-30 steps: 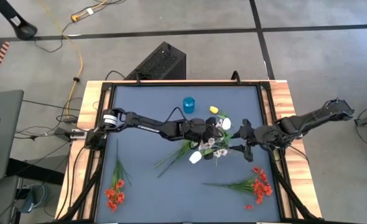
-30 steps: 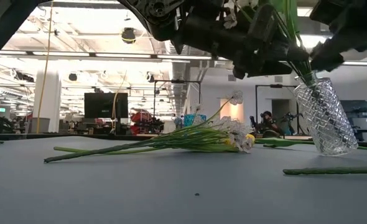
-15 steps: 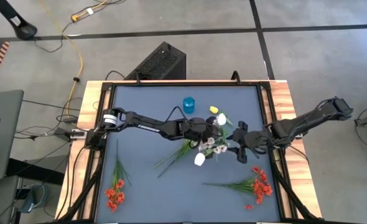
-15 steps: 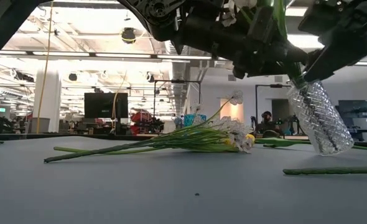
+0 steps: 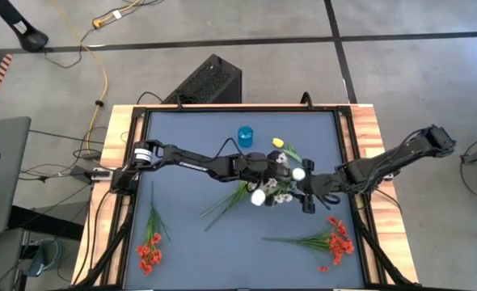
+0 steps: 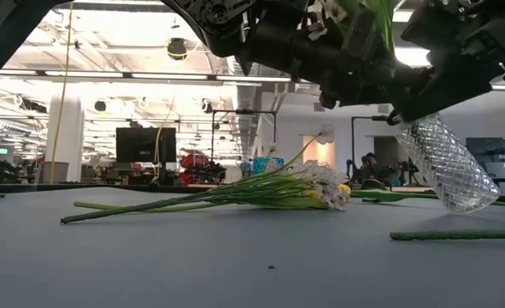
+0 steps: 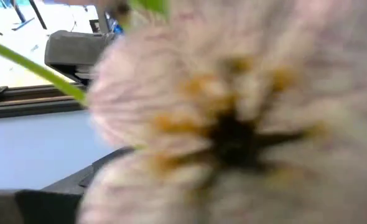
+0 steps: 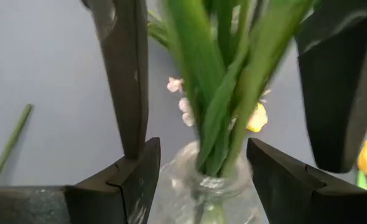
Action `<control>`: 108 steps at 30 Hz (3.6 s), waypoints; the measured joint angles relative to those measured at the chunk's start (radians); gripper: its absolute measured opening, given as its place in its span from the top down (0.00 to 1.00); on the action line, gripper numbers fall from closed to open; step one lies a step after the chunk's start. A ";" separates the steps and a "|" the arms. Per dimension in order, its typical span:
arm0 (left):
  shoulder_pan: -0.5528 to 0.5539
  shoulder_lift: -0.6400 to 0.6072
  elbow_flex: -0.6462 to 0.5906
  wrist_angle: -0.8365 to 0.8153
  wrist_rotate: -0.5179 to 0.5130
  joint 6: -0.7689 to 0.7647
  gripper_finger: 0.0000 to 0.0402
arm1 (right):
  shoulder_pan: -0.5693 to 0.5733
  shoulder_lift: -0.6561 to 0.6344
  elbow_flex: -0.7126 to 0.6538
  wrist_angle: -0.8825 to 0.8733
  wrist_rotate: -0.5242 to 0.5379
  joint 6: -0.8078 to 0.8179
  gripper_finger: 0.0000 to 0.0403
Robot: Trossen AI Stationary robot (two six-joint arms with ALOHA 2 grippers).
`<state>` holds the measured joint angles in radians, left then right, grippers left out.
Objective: Sort flowers into vase by color
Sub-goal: Put the white flowers into the transparent vase
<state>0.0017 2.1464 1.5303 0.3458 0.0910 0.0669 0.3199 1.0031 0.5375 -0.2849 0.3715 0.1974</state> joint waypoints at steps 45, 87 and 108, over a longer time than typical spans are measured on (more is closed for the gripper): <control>0.011 -0.153 0.001 -0.388 -0.108 0.201 0.21 | 0.073 -0.180 -0.130 0.214 0.152 0.009 0.56; -0.014 -0.781 -0.781 -0.334 -0.216 -0.423 0.21 | 0.090 -0.259 -0.365 0.609 0.200 -0.123 0.54; -0.147 -0.377 -0.604 -0.470 -0.240 -0.594 0.21 | 0.083 -0.258 -0.364 0.606 0.150 -0.116 0.54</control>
<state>-0.1454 1.7696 0.9260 -0.1240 -0.1488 -0.5274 0.4025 0.7448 0.1730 0.3214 0.5213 0.0809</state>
